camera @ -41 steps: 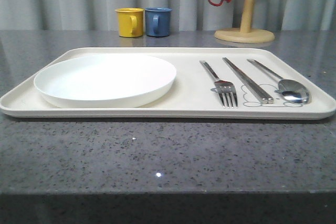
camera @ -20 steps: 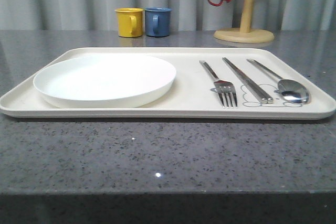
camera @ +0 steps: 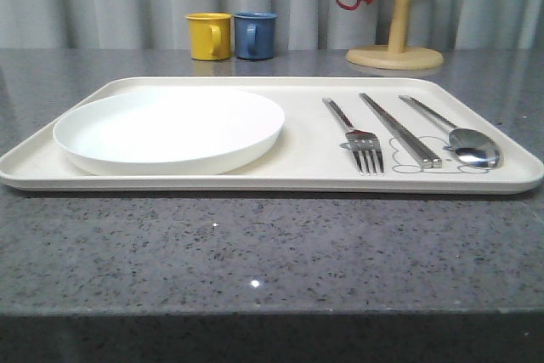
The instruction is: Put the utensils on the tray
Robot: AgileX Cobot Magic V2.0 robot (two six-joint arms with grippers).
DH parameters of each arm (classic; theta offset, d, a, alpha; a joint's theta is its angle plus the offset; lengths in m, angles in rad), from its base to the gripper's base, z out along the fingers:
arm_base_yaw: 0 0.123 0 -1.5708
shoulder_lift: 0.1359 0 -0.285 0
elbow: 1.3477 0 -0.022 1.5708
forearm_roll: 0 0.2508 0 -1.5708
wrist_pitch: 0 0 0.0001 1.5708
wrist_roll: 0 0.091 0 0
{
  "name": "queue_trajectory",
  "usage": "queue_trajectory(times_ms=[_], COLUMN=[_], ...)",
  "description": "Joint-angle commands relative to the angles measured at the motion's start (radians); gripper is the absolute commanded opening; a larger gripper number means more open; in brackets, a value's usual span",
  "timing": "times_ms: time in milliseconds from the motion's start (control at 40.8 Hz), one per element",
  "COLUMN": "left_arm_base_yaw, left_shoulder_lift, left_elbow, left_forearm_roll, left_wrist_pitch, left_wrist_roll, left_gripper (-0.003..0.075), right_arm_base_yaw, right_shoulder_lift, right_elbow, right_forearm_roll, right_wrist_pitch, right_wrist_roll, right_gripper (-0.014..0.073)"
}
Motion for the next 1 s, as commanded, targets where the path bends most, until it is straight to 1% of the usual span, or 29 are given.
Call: queue_trajectory(times_ms=[0,171,318,612,735,784,833,882,980], left_arm_base_yaw=[0.003,-0.001,-0.018,-0.018,-0.018,-0.018,-0.018,-0.018,-0.018], left_shoulder_lift=[-0.02,-0.026,-0.026,-0.026,-0.026,-0.026,-0.026,-0.026,-0.026], left_elbow=[-0.007,0.001,0.001,0.001,0.001,0.001,0.001,0.001,0.001], left_forearm_roll=[-0.047,-0.061,-0.061,-0.061,-0.032,-0.035,-0.059,-0.109,-0.128], left_wrist_pitch=[-0.118,-0.093,-0.093,-0.093,-0.093,-0.093,-0.093,-0.093,-0.093], left_wrist_roll=[-0.009,-0.009,-0.009,-0.009,-0.009,0.016,0.069,0.127,0.149], left_gripper=[-0.0018,-0.0018,-0.0018,-0.0018,-0.0018,-0.0018,-0.0018,-0.0018,-0.0018], right_arm_base_yaw=[-0.004,-0.004,-0.004,-0.004,-0.004,-0.004,-0.004,-0.004,-0.004], right_shoulder_lift=[0.009,0.009,0.009,0.009,0.009,0.009,0.009,0.009,0.009], right_elbow=[-0.022,-0.022,-0.022,-0.022,-0.022,-0.022,-0.022,-0.022,-0.022], right_forearm_roll=[-0.003,-0.003,-0.003,-0.003,-0.003,-0.003,-0.003,-0.003,-0.003], right_wrist_pitch=[-0.066,-0.065,-0.066,-0.066,-0.066,-0.066,-0.066,-0.066,-0.066], right_wrist_roll=[-0.008,-0.008,-0.008,-0.008,-0.008,-0.008,-0.008,-0.008,-0.008], right_gripper=[-0.0068,-0.0068,-0.0068,-0.0068,-0.0068,-0.0068,-0.0068,-0.0068,-0.0068])
